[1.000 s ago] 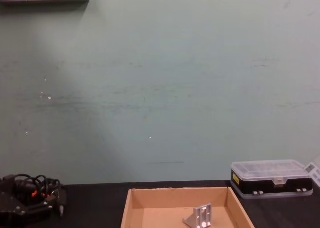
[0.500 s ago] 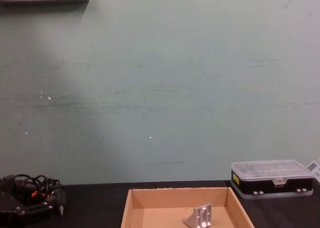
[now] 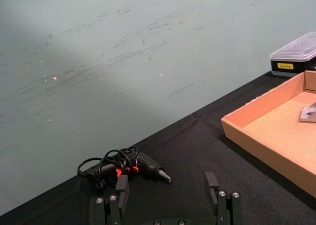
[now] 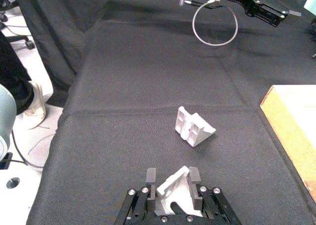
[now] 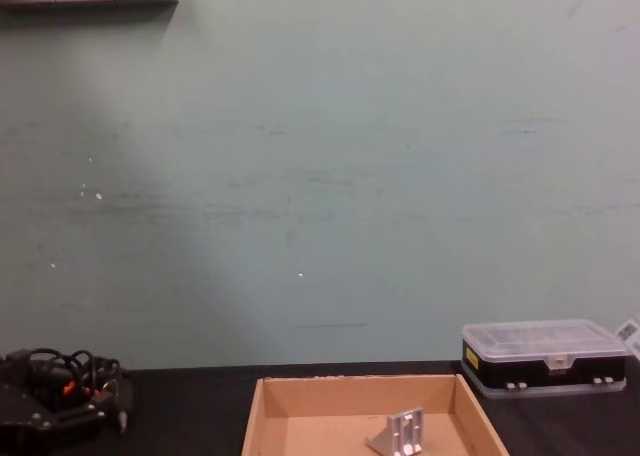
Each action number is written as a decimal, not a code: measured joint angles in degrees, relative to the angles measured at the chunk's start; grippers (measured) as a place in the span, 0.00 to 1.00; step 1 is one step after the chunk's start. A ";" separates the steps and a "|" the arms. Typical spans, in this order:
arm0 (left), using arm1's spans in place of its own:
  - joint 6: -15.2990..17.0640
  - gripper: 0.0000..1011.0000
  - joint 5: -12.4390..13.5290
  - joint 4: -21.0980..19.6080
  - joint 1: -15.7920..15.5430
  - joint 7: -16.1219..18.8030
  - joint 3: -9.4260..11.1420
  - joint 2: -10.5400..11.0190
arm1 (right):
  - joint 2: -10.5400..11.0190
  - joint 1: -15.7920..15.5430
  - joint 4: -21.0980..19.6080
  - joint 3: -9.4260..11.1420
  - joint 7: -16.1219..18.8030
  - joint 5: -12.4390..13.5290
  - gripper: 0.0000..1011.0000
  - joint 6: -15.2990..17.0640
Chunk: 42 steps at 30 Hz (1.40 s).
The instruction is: Use one hand to pick up the angle iron from the table and place it into the box.
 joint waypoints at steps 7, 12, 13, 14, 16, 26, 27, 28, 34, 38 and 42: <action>0.00 0.99 0.00 0.00 0.00 0.00 0.00 0.00 | 0.01 -0.02 0.00 0.01 0.03 0.03 0.39 -0.03; 0.00 0.99 0.00 0.00 0.00 0.00 0.00 0.00 | 0.01 -0.01 0.00 0.01 0.04 0.03 0.39 -0.04; 0.00 0.99 0.00 0.00 0.00 0.00 0.00 0.00 | 0.01 -0.02 0.00 0.01 0.04 0.03 0.39 -0.03; 0.00 0.99 0.00 0.00 0.00 0.00 0.00 0.00 | 0.01 -0.02 0.00 0.01 0.04 0.03 0.39 -0.03; 0.00 0.99 0.00 0.00 0.00 0.00 0.00 0.00 | 0.01 -0.01 0.00 0.01 0.04 0.04 0.39 -0.03; 0.00 0.99 0.00 0.00 0.00 0.00 0.00 0.00 | -0.17 -1.11 -2.37 3.64 -3.01 6.05 0.39 1.82; 0.00 0.99 -0.01 0.00 0.00 0.00 0.00 0.00 | -0.17 -1.16 -2.71 3.92 -3.28 6.42 0.39 1.90; 0.00 0.99 0.00 0.00 0.00 0.00 0.00 0.00 | -0.17 -1.17 -2.96 4.16 -3.56 6.77 0.39 1.98; 0.00 0.99 0.00 0.00 0.00 0.00 0.00 0.00 | -1.80 -0.52 -3.48 6.23 -7.35 8.55 0.39 3.14; 0.00 0.99 0.00 0.00 0.00 0.00 0.00 0.00 | -4.05 0.75 -2.11 7.33 -10.70 8.72 0.39 4.34; 0.00 0.99 -0.01 0.00 0.00 0.00 0.00 0.00 | -6.97 2.45 -0.05 8.24 -14.77 8.35 0.39 6.10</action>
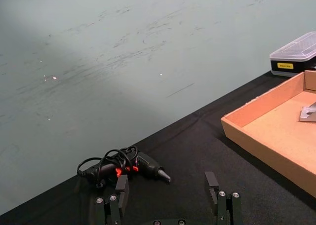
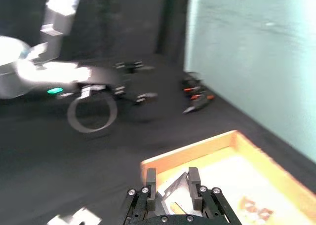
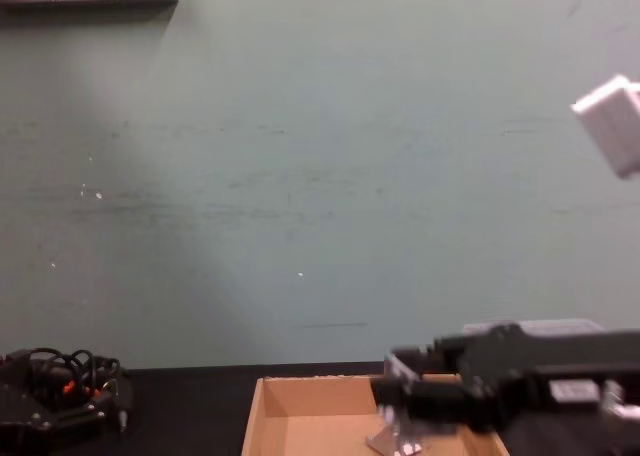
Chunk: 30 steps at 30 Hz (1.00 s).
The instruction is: Use one hand to pick up the angle iron from the table and place it into the box.
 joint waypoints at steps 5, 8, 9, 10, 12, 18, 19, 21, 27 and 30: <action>0.00 0.99 0.00 0.00 0.00 0.00 0.00 0.00 | -4.57 2.70 3.92 0.69 -5.42 -1.93 0.39 2.38; 0.00 0.99 0.00 0.00 0.00 0.00 0.00 0.00 | -7.33 4.46 7.05 0.86 -8.00 -3.24 0.39 3.97; 0.00 0.99 0.00 0.00 0.00 0.00 0.00 0.00 | -8.36 5.17 8.33 0.87 -8.89 -3.80 0.39 4.60; 0.00 0.99 0.00 0.00 0.00 0.00 0.00 0.00 | -8.90 5.55 9.05 0.87 -9.28 -4.09 0.39 4.91; 0.00 0.99 0.00 0.00 0.00 0.00 0.00 0.00 | -9.91 6.33 10.44 0.86 -9.87 -4.63 0.39 5.56; 0.00 0.99 0.00 0.00 0.00 0.00 0.00 0.00 | -13.00 8.88 15.73 0.07 -10.87 -6.72 0.39 7.89; 0.00 0.99 0.00 0.00 0.00 0.00 0.00 0.00 | -13.28 9.12 16.35 -0.03 -10.91 -6.98 0.39 8.22; 0.00 0.99 0.00 0.00 0.00 0.00 0.00 0.00 | -14.02 9.69 17.68 -0.27 -10.91 -7.53 0.39 8.95; 0.00 0.99 0.00 0.00 0.00 0.00 0.00 0.00 | -14.93 9.96 19.00 -0.50 -10.32 -8.60 0.39 9.91; 0.00 0.99 0.00 0.00 0.00 0.00 0.00 0.00 | -15.11 9.96 19.20 -0.54 -9.79 -8.81 0.39 10.38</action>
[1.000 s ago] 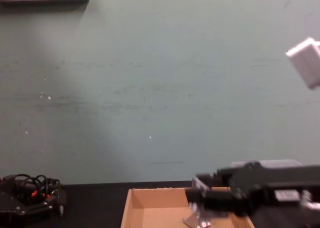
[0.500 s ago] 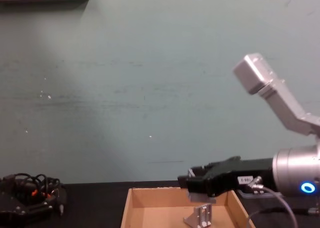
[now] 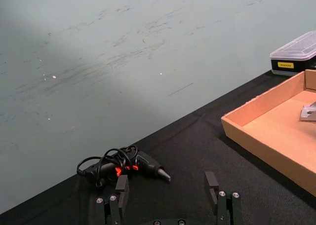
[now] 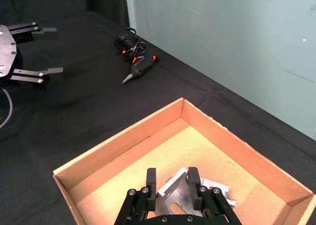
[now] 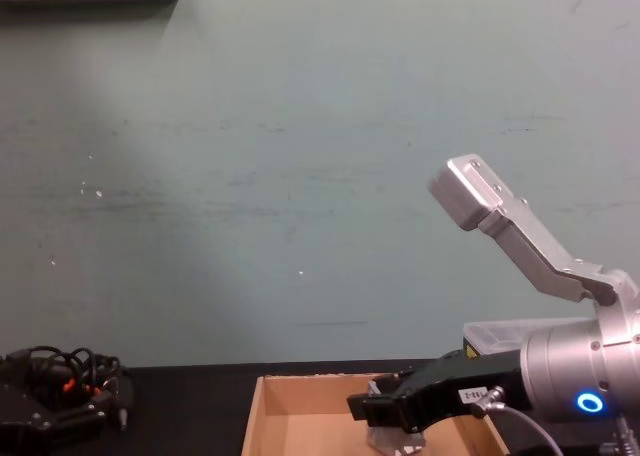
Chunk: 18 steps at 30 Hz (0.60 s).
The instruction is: Use one hand to pick up the angle iron from the table and place it into the box.
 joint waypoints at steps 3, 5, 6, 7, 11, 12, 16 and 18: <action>0.00 0.99 0.00 0.00 0.00 0.00 0.00 0.00 | 0.05 0.00 0.00 0.01 0.00 0.01 0.39 -0.01; 0.00 0.99 0.00 0.00 0.00 0.00 0.00 0.00 | 0.07 0.00 -0.01 0.00 -0.01 0.02 0.39 -0.04; 0.00 0.99 0.00 0.00 0.00 0.00 0.00 0.00 | 0.07 -0.01 -0.02 0.01 0.00 0.03 0.39 -0.07; 0.00 0.99 0.00 0.00 0.00 0.00 0.00 0.00 | 0.08 -0.01 -0.04 0.00 -0.01 0.03 0.39 -0.09; 0.00 0.99 0.00 0.00 0.00 0.00 0.00 0.00 | 0.12 -0.03 -0.09 0.01 -0.01 0.04 0.43 -0.17; 0.00 0.99 0.00 0.00 0.00 0.00 0.00 0.00 | 0.12 -0.04 -0.10 0.01 -0.01 0.05 0.44 -0.19; 0.00 0.99 0.00 0.00 0.00 0.00 0.00 0.00 | 0.14 -0.05 -0.14 0.00 -0.02 0.06 0.57 -0.24; 0.00 0.99 0.00 0.00 0.00 0.00 0.00 0.00 | 0.15 -0.06 -0.14 0.01 -0.02 0.06 0.62 -0.27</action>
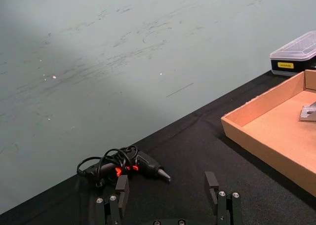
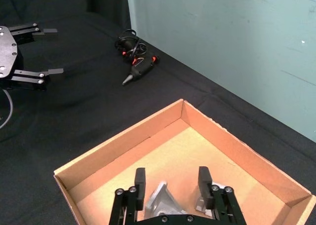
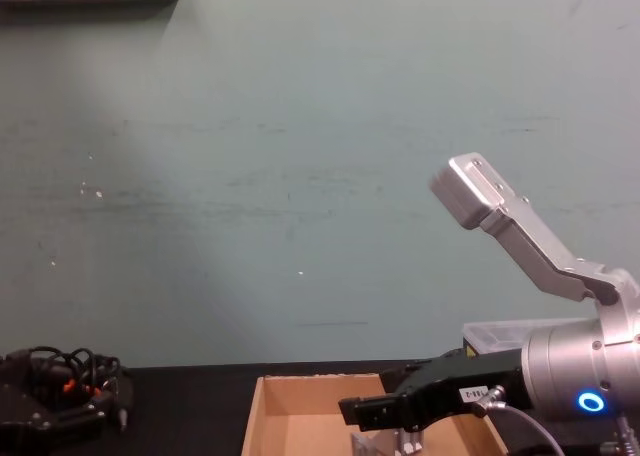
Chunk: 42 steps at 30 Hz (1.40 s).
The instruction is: Use one hand to pick up the angle iron from the table and place it into the box.
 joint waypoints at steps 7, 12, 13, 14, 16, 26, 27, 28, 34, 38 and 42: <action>0.00 0.99 0.00 0.00 0.00 0.00 0.00 0.00 | 0.04 -0.03 -0.04 0.00 0.00 0.04 0.85 -0.08; 0.00 0.99 0.00 0.00 0.00 0.00 0.00 0.00 | 0.06 -0.04 -0.07 0.00 0.00 0.06 0.96 -0.11; 0.00 0.99 0.00 0.00 0.00 0.00 0.00 0.00 | 0.07 -0.04 -0.07 0.00 0.00 0.07 0.98 -0.11; 0.00 0.99 0.00 0.00 0.00 0.00 0.00 0.00 | 0.07 -0.04 -0.08 0.00 0.00 0.07 0.99 -0.12; 0.00 0.99 0.00 0.00 0.00 0.00 0.00 0.00 | 0.07 -0.04 -0.09 0.00 -0.01 0.08 0.99 -0.13; 0.00 0.99 0.00 0.00 0.00 0.00 0.00 0.00 | 1.64 -2.48 -3.80 1.69 2.14 1.41 0.99 -0.70; 0.00 0.99 0.00 0.00 0.00 0.00 0.00 0.00 | 1.98 -2.89 -4.48 1.91 2.67 1.77 0.99 -0.81; 0.00 0.99 0.00 0.00 0.00 0.00 0.00 0.00 | 2.69 -3.68 -5.88 2.33 3.69 2.62 0.99 -1.05; 0.00 0.99 0.00 0.00 0.00 0.00 0.00 0.00 | 5.44 -6.26 -10.86 3.36 7.13 5.87 0.99 -2.28; 0.00 0.99 0.00 0.00 0.00 0.00 0.00 0.00 | 7.62 -8.13 -14.36 3.85 9.64 8.37 0.99 -3.20; 0.00 0.99 0.00 0.00 0.00 0.00 0.00 0.00 | 9.97 -9.81 -17.56 3.91 12.49 10.42 0.99 -4.31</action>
